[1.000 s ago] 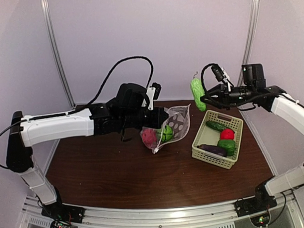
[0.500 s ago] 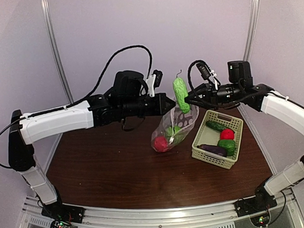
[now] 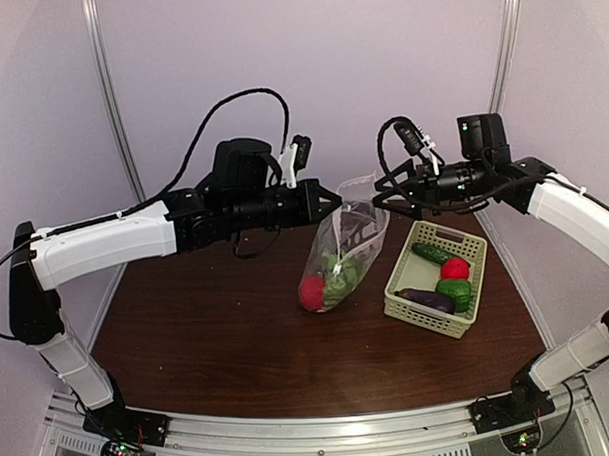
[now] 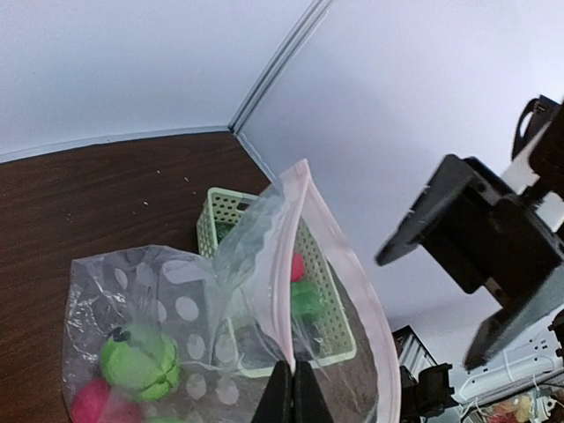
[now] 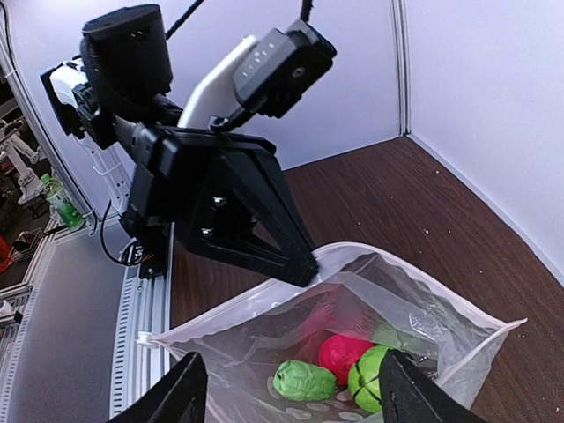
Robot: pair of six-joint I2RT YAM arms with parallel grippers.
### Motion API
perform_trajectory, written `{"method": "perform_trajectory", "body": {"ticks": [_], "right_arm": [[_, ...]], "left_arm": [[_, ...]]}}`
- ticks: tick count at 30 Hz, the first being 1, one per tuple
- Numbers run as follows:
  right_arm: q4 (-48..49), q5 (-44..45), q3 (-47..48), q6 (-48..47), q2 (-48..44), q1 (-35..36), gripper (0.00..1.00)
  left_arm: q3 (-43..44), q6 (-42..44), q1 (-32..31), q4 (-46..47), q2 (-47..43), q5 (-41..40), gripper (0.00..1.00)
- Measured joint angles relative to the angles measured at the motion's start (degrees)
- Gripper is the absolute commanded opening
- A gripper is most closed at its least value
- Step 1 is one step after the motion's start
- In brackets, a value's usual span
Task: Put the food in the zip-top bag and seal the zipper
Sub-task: Place the fake vegetable in the zipper food storage bag, then pick up the fake fruit from the bin.
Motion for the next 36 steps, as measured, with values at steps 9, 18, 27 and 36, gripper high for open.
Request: {"method": "perform_trajectory", "body": {"ticks": [9, 18, 27, 36], "right_arm": [[-1.3, -6.2, 7.0, 4.2, -3.4, -10.6, 0.69], [-15.3, 4.9, 3.7, -10.1, 2.0, -22.9, 0.62], [-30.0, 30.3, 2.0, -22.2, 9.8, -22.7, 0.87], [-32.8, 42.0, -3.0, -24.0, 11.0, -22.2, 0.89]], "left_arm": [[8.7, 6.7, 6.7, -5.9, 2.9, -6.1, 0.00], [1.6, 9.3, 0.4, -6.4, 2.8, -5.9, 0.00], [-1.4, 8.0, 0.8, -5.4, 3.0, -3.9, 0.00], [-2.3, 6.9, 0.8, -4.3, 3.0, -3.7, 0.00]]}}
